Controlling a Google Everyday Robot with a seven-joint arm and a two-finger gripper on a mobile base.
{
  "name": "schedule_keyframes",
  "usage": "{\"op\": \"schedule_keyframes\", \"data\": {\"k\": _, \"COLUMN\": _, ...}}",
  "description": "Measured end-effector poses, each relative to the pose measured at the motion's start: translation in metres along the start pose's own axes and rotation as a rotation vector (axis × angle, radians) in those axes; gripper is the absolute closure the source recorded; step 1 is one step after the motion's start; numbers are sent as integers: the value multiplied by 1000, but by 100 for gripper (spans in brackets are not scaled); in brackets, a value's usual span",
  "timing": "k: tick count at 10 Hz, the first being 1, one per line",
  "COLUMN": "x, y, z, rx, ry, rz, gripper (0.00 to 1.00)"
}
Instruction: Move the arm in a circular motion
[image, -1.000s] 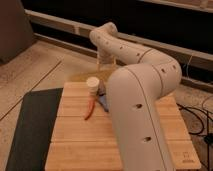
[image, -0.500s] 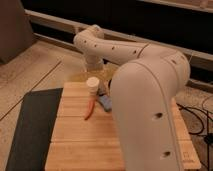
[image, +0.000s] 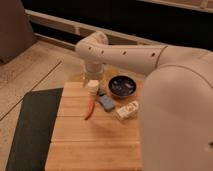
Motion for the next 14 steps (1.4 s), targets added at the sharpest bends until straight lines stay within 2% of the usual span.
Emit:
{"op": "schedule_keyframes", "data": {"k": 1, "x": -3, "y": -30, "z": 3, "rx": 32, "ry": 3, "rz": 74, "gripper": 35}}
{"op": "schedule_keyframes", "data": {"k": 2, "x": -9, "y": -67, "z": 4, "rx": 80, "ry": 2, "rz": 160, "gripper": 35}}
{"op": "schedule_keyframes", "data": {"k": 4, "x": -30, "y": -143, "z": 3, "rx": 218, "ry": 10, "rz": 336, "gripper": 35}}
{"op": "schedule_keyframes", "data": {"k": 6, "x": -64, "y": -179, "z": -1, "rx": 341, "ry": 2, "rz": 413, "gripper": 35}}
{"op": "schedule_keyframes", "data": {"k": 7, "x": -83, "y": -182, "z": -1, "rx": 376, "ry": -5, "rz": 412, "gripper": 35}}
{"op": "schedule_keyframes", "data": {"k": 8, "x": -112, "y": -172, "z": 2, "rx": 391, "ry": -18, "rz": 384, "gripper": 35}}
{"op": "schedule_keyframes", "data": {"k": 11, "x": -170, "y": -92, "z": 21, "rx": 320, "ry": -30, "rz": 177, "gripper": 35}}
{"op": "schedule_keyframes", "data": {"k": 14, "x": -174, "y": -25, "z": 36, "rx": 256, "ry": 3, "rz": 6, "gripper": 35}}
